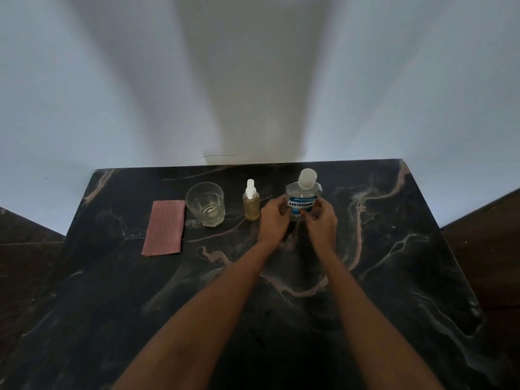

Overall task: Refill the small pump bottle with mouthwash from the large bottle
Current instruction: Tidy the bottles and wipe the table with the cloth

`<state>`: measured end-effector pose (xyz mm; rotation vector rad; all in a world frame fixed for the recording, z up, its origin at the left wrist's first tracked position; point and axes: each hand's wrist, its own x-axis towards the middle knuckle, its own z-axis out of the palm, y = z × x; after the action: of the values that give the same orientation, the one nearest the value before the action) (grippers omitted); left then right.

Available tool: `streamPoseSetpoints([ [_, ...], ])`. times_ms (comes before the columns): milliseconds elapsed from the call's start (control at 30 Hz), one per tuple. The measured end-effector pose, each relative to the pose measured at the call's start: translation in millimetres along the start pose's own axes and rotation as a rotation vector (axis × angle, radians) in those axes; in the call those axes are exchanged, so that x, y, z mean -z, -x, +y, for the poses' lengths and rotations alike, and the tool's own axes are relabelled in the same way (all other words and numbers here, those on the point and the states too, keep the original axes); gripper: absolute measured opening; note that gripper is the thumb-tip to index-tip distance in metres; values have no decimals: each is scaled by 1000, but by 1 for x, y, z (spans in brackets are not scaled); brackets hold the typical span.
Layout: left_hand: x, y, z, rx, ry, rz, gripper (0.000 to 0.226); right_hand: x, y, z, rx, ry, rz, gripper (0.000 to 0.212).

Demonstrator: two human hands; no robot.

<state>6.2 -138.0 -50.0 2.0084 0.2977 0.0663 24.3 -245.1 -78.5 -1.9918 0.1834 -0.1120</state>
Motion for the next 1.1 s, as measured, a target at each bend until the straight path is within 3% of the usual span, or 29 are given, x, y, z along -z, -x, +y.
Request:
streamPoseSetpoints([
  [267,-3,9,-7,8,-25,-48,40,4,2,1,-5,26,-31,44],
  [400,-3,17,-11,-1,3,-33,37,7,11,4,-39,21,33,45],
  [600,15,42,-30,24,-23,-73,44,5,43,9,-48,73,80,17],
  [867,74,90,-77,79,-60,69,32,-39,106,-10,16,119,-152,12],
  [1100,154,96,-108,152,-49,279,28,-108,142,-43,260,197,-421,13],
])
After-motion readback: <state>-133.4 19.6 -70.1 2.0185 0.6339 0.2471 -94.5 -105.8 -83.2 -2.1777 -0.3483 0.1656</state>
